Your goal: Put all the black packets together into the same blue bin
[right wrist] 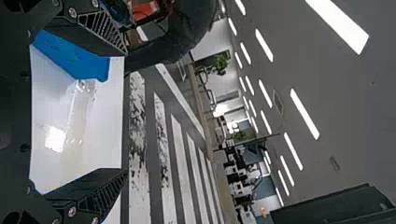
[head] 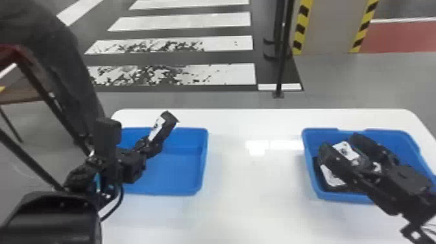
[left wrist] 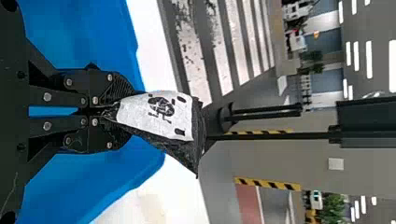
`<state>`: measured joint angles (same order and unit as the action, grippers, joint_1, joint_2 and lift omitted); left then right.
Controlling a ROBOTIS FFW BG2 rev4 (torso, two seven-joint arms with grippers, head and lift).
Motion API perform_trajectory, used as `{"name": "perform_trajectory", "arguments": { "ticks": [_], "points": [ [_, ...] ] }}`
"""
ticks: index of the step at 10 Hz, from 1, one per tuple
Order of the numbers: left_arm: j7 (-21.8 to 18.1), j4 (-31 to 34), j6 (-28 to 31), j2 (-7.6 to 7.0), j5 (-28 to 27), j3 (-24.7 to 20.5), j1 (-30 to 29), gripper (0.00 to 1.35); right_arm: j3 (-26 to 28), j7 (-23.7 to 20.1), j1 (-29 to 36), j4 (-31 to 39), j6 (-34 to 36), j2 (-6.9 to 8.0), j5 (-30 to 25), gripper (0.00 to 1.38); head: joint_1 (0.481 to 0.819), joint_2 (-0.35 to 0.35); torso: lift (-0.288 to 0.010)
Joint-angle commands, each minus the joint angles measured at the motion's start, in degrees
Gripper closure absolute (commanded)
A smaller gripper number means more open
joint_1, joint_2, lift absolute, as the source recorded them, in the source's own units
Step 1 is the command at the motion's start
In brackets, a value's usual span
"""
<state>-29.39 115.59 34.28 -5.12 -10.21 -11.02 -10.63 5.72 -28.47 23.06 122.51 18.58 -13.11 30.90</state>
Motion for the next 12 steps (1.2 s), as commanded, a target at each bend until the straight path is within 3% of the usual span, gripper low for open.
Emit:
{"name": "perform_trajectory", "arguments": {
  "ticks": [1,4,7,12],
  "points": [
    [0.56,2.04,-3.77,1.08,1.53,1.19,-2.02,1.22,-4.69,0.00,-6.61,-2.35,0.26,-0.95,2.70,0.14,0.695,0.132,-0.110],
    [3.90,2.88,-8.13,1.78,7.36,8.73,-4.13,1.22,-11.43,0.09,-15.19,-6.29,0.40,-1.22,5.32,0.14,0.695,0.134,-0.110],
    [4.16,4.43,-9.53,0.73,9.64,14.90,-3.99,1.22,-17.26,0.44,-19.27,-9.24,0.40,-1.74,7.15,0.14,0.695,0.108,-0.110],
    [4.51,8.51,-9.95,-1.29,9.76,22.79,-3.85,1.22,-19.66,1.40,-22.22,-12.62,0.40,-1.92,6.47,0.14,0.695,0.046,-0.110]
  ]
}}
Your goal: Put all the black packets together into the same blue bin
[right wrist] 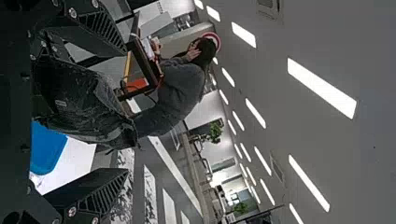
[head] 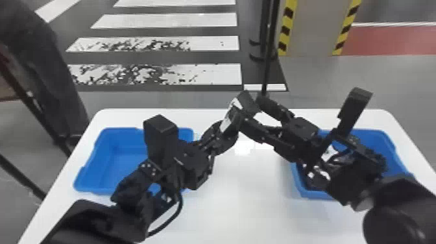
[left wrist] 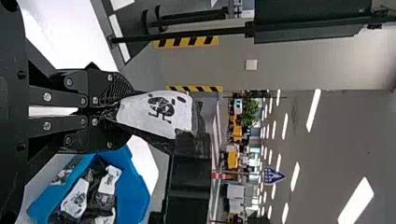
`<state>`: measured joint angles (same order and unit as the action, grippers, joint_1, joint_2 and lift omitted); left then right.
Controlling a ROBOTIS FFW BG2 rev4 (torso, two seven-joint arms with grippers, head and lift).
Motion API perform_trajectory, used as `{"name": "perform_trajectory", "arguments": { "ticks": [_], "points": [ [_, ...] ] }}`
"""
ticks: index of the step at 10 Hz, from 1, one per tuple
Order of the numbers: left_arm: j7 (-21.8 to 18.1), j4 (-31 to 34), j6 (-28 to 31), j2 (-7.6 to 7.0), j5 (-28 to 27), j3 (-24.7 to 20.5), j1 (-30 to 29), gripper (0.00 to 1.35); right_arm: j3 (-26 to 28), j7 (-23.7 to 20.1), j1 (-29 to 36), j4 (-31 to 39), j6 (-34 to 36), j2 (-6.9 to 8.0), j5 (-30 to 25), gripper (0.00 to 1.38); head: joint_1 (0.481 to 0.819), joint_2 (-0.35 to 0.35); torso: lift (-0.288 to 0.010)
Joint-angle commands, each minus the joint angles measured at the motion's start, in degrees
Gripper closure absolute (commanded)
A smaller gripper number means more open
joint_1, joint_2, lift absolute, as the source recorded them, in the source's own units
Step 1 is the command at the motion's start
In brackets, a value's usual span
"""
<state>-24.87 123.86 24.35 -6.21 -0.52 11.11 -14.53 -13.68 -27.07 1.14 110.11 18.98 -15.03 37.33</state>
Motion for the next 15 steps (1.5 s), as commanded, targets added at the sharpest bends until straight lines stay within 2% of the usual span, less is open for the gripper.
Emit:
{"name": "perform_trajectory", "arguments": {
  "ticks": [1,2,3,4,5,9,10,11,12,13,14,15],
  "points": [
    [0.00,0.52,0.11,-0.29,0.06,1.35,0.05,1.22,-0.49,0.08,-0.72,-0.64,0.00,0.00,0.04,0.14,0.695,0.033,-0.110],
    [0.09,0.52,0.40,-0.38,-0.05,1.46,0.05,1.22,-1.06,0.17,-0.87,-0.64,0.00,0.00,-0.19,0.27,0.695,0.026,-0.110],
    [0.09,0.52,0.54,-0.38,-0.05,1.01,-0.09,1.22,-1.29,0.52,-1.01,0.35,2.39,-0.09,-0.54,0.76,0.695,0.024,-0.110],
    [0.09,0.52,0.54,-0.29,-0.05,0.78,-0.09,1.22,-1.41,1.14,-0.87,1.33,4.08,-0.09,-0.99,1.12,0.695,0.027,-0.110],
    [0.09,0.52,0.54,-0.29,-0.05,0.55,-0.09,1.22,-1.41,1.23,-0.87,1.89,5.91,-0.17,-0.99,1.14,0.695,0.037,-0.110],
    [0.09,0.52,-1.01,-0.11,0.17,-0.36,-0.51,1.21,-1.52,1.23,-0.72,2.88,5.91,-0.26,-1.56,1.14,0.695,0.057,-0.110],
    [0.09,0.38,-1.29,-0.11,0.52,-0.48,-0.65,1.02,-1.52,1.23,-0.72,3.02,5.48,-0.17,-1.56,1.14,0.695,0.059,-0.110],
    [0.09,-0.04,-1.57,-0.11,0.52,-0.71,-0.79,0.78,-1.52,1.31,-0.72,3.02,4.78,-0.17,-1.45,1.14,0.695,0.060,-0.110],
    [0.09,-0.46,-2.28,-0.11,0.86,-1.05,-0.93,0.46,-1.41,1.31,-0.58,2.88,3.66,-0.17,-0.76,1.14,0.695,0.062,-0.110],
    [0.00,-1.16,-2.42,-0.03,2.23,-1.51,-1.07,0.22,-0.38,1.23,-0.44,3.30,2.95,-0.17,-0.65,1.14,0.695,0.062,-0.110],
    [-0.18,-1.73,-2.42,0.15,3.83,-2.65,-1.63,0.09,1.34,1.23,-0.02,4.00,2.39,-0.17,-0.99,1.14,0.695,0.061,-0.110],
    [-0.27,-1.73,-2.84,0.59,3.94,-4.25,-2.34,0.12,3.85,1.31,0.54,4.28,1.97,-0.17,-1.79,1.14,0.695,0.053,-0.110]
  ]
}}
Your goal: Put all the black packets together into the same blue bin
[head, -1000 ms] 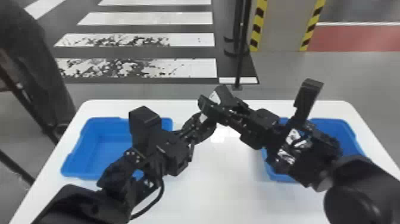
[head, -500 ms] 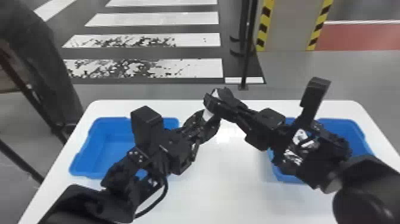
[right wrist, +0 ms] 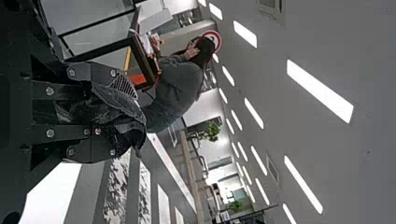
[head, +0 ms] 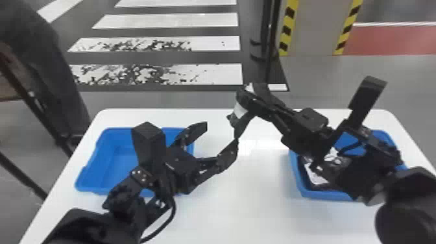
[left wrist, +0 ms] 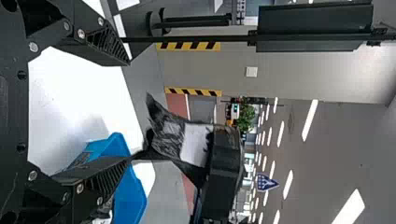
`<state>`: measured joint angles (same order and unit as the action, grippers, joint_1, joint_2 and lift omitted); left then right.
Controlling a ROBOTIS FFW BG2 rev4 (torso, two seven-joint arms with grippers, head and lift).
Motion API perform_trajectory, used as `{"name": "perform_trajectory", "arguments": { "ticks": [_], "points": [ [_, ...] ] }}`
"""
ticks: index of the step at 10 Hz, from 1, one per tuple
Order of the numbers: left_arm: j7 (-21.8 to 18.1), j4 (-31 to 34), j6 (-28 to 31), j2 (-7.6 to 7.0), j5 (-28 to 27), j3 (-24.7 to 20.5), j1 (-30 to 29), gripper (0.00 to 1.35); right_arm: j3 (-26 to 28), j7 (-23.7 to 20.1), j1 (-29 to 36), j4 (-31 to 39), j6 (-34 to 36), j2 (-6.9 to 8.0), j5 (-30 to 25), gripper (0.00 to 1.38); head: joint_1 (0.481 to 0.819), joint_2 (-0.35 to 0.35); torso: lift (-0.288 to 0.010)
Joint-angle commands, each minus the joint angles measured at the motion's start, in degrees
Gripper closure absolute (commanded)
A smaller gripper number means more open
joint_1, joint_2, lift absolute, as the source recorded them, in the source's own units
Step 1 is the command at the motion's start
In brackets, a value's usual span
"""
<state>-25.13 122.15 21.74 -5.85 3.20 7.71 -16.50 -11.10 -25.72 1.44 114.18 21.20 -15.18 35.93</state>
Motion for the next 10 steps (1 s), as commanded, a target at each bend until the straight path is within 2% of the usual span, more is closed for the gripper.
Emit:
{"name": "perform_trajectory", "arguments": {
  "ticks": [1,3,6,9,10],
  "points": [
    [0.00,-0.02,-1.07,0.40,0.46,-1.65,-0.93,0.13,4.93,0.15,1.09,-0.48,-1.38,0.07,-1.89,1.14,0.695,0.045,-0.110],
    [0.00,-0.02,-1.63,0.75,0.91,-2.68,-1.63,0.13,12.13,0.06,3.34,-4.84,-5.32,0.07,-3.83,1.14,0.692,-0.009,-0.110],
    [0.00,-0.02,-2.33,0.84,0.80,-3.25,-2.19,0.13,21.61,0.06,5.73,-9.62,-5.17,-0.37,-11.94,1.14,0.695,-0.116,-0.110],
    [-0.18,-0.02,-3.18,0.84,0.57,-3.25,-2.19,0.13,23.44,0.15,6.01,-16.51,-5.32,-1.52,-13.31,1.10,0.695,-0.221,-0.110],
    [-0.18,-0.02,-2.90,0.84,0.46,-3.25,-2.05,0.13,23.67,0.41,5.59,-17.22,-3.49,-1.43,-13.43,0.78,0.695,-0.235,-0.110]
  ]
}}
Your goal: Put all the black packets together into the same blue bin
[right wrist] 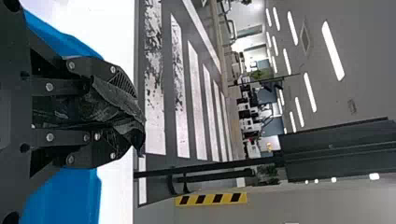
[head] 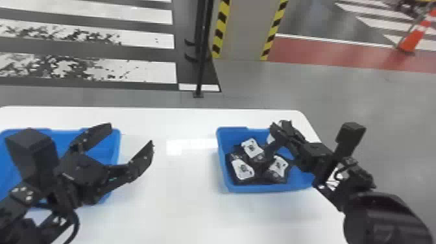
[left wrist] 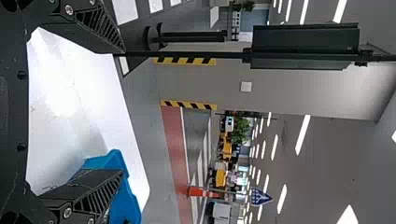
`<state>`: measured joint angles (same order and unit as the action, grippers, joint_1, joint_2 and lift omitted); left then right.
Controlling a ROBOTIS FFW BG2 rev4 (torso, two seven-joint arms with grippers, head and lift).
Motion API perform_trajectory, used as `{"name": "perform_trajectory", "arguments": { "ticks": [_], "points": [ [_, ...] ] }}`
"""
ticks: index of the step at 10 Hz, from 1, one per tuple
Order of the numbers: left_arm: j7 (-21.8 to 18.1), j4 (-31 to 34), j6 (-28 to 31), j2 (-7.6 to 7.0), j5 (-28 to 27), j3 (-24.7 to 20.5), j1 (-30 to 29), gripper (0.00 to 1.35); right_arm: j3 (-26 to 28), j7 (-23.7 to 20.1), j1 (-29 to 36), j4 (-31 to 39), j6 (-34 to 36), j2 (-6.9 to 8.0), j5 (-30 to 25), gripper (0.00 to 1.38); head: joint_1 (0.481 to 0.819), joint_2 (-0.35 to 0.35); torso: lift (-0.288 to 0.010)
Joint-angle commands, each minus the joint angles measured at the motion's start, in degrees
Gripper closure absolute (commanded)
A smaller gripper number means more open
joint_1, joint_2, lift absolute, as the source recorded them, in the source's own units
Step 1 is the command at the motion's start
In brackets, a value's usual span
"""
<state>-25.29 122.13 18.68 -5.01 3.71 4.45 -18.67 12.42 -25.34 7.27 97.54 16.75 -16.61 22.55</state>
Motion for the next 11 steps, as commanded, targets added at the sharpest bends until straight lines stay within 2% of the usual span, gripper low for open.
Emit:
{"name": "perform_trajectory", "arguments": {
  "ticks": [1,2,3,5,6,7,8,9,10,11],
  "points": [
    [-0.02,0.00,-0.26,0.00,-0.17,0.00,0.11,0.13,0.60,0.12,-0.24,1.95,3.64,0.00,-2.67,0.31,0.695,-0.244,-0.110],
    [0.06,0.00,-0.96,0.00,-0.28,0.00,0.25,0.13,0.71,0.12,0.18,5.04,4.48,0.00,-3.93,0.03,0.695,-0.246,-0.110],
    [0.15,0.00,-2.79,0.00,-0.39,0.00,-0.03,0.12,0.83,0.12,2.71,9.68,3.08,0.44,-3.13,0.10,0.695,-0.246,-0.110],
    [0.41,0.00,-4.06,0.35,-0.39,-0.91,-0.60,0.12,3.69,0.38,10.16,18.68,-1.56,3.43,-2.56,0.19,0.695,-0.228,-0.110],
    [1.73,0.00,-7.15,0.44,0.18,-1.03,-1.86,0.13,4.37,1.96,14.94,23.74,-4.23,4.92,-2.56,0.19,0.695,-0.225,-0.110],
    [4.55,0.00,-9.54,1.05,2.23,-1.60,-4.11,0.13,4.37,4.34,19.30,28.24,-5.78,5.98,-2.33,0.19,0.695,-0.222,-0.110],
    [6.74,0.00,-12.07,1.58,2.46,-3.08,-6.50,0.13,4.49,4.43,21.55,29.65,-5.92,6.15,-2.33,0.19,0.695,-0.213,-0.110],
    [10.79,0.00,-16.85,1.84,3.60,-3.20,-9.32,0.13,4.49,4.69,24.51,32.04,-5.92,6.24,-2.56,0.19,0.695,-0.191,-0.110],
    [14.92,0.00,-21.21,2.20,3.83,-3.08,-11.85,0.13,4.03,6.27,28.02,35.42,-5.92,6.86,-3.13,0.19,0.695,-0.176,-0.110],
    [17.29,0.00,-23.89,2.20,3.72,-3.31,-13.53,0.13,3.80,7.06,30.41,36.96,-5.92,7.74,-3.24,0.19,0.695,-0.150,-0.110]
  ]
}}
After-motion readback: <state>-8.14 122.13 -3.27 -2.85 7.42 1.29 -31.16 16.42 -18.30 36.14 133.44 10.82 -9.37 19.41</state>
